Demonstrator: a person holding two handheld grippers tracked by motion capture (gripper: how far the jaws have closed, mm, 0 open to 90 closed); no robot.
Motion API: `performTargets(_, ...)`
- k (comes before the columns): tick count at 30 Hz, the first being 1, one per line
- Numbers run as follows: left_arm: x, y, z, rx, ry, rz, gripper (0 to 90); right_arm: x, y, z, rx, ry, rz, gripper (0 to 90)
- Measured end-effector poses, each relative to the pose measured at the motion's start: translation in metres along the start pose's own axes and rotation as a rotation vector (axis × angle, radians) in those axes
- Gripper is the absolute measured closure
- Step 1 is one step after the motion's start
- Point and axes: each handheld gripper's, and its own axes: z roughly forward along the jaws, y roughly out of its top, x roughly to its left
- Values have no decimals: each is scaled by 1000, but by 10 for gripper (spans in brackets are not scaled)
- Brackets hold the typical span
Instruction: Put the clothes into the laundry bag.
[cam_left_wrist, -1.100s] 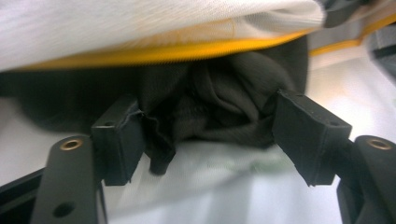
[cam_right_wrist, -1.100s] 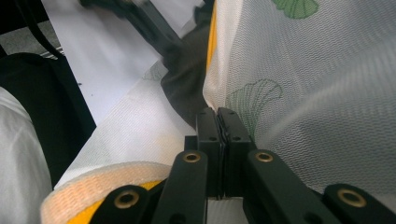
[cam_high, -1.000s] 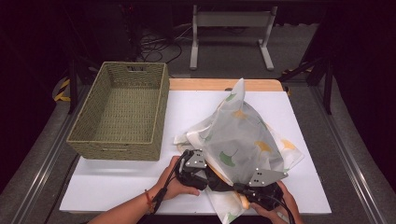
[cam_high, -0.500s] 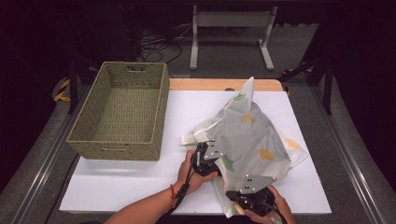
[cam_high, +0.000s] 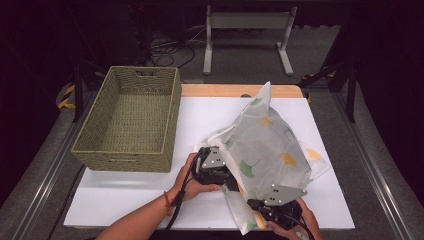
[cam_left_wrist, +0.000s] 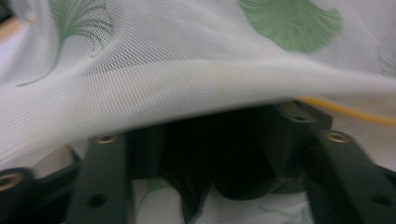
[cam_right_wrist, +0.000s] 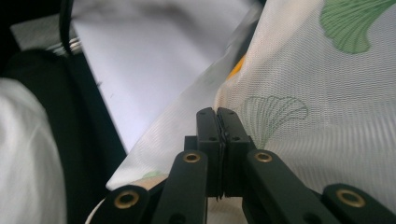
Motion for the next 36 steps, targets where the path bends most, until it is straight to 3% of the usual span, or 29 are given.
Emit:
performTargets(5,-5,-9,-15,33,-28,23,385,1,6,-8,-66,-65,-9,895)
performTargets(8,-12,-12,-23,41,-79,57,502,1,8,-9,-83,-86,-11,895)
performTargets(9,-12,-12,-23,41,-79,57,558,1,8,-9,-83,-86,-11,895)
performTargets(10,-15,-13,-25,50,-116,73,558,0,9,-10,-93,-85,-9,895)
performTargets(11,-18,-13,-25,49,-135,78,618,0,10,-10,-97,-86,-6,895)
performTargets(14,-25,-9,-15,46,-176,86,641,1,11,-10,-104,-84,-14,895)
performTargets(18,-29,-5,14,64,-202,50,502,1,13,-11,-113,-71,-10,895)
performTargets(23,-37,-2,39,91,-146,70,510,1,10,-12,-114,-63,5,895)
performTargets(28,-36,5,54,99,-86,101,767,0,3,-7,-87,-50,22,895)
performTargets(29,-32,7,57,99,-68,104,863,0,1,-4,-75,-43,26,895)
performTargets(34,-17,9,62,86,-13,61,880,0,0,-2,-63,-28,32,896)
performTargets(36,-8,11,65,61,35,8,881,0,-1,-1,-57,-27,34,896)
